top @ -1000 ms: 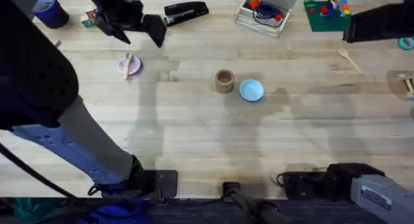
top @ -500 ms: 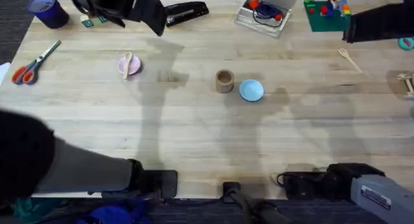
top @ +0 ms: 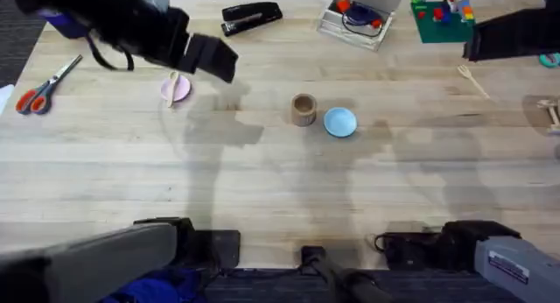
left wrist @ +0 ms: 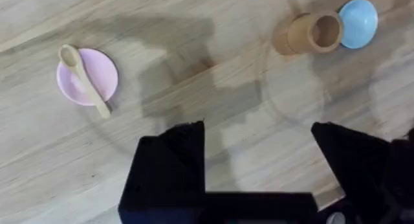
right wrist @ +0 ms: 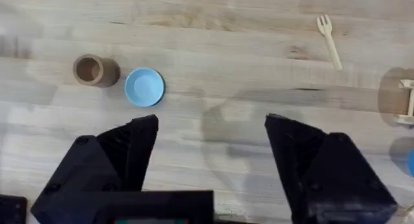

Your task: Pick up a utensil and set it on the pink plate, then put the other utensil in the container.

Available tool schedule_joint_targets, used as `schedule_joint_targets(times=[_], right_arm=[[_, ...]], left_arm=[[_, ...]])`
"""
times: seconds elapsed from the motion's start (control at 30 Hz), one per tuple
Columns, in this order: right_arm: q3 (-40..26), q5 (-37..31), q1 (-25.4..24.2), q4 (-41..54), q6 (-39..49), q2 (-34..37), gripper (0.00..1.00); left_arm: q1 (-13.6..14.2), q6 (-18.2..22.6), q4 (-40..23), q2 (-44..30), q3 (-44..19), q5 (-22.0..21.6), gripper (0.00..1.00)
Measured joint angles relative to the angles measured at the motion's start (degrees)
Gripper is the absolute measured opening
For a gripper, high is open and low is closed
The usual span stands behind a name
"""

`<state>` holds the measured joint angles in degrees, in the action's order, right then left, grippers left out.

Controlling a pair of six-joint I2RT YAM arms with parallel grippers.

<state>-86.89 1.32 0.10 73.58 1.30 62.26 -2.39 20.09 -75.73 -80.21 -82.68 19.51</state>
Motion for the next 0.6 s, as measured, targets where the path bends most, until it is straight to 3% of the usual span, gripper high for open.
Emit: schedule_joint_targets(times=[0.2,0.6], right_arm=[[0.0,0.0,0.0,0.0,0.0,0.0,0.995],[0.0,0.0,0.0,-0.2,0.0,0.0,0.995]], left_arm=[[0.0,0.5,-1.0,3.5,2.8,1.9,0.996],[0.0,-4.3,-1.1,3.5,2.9,3.2,0.995]])
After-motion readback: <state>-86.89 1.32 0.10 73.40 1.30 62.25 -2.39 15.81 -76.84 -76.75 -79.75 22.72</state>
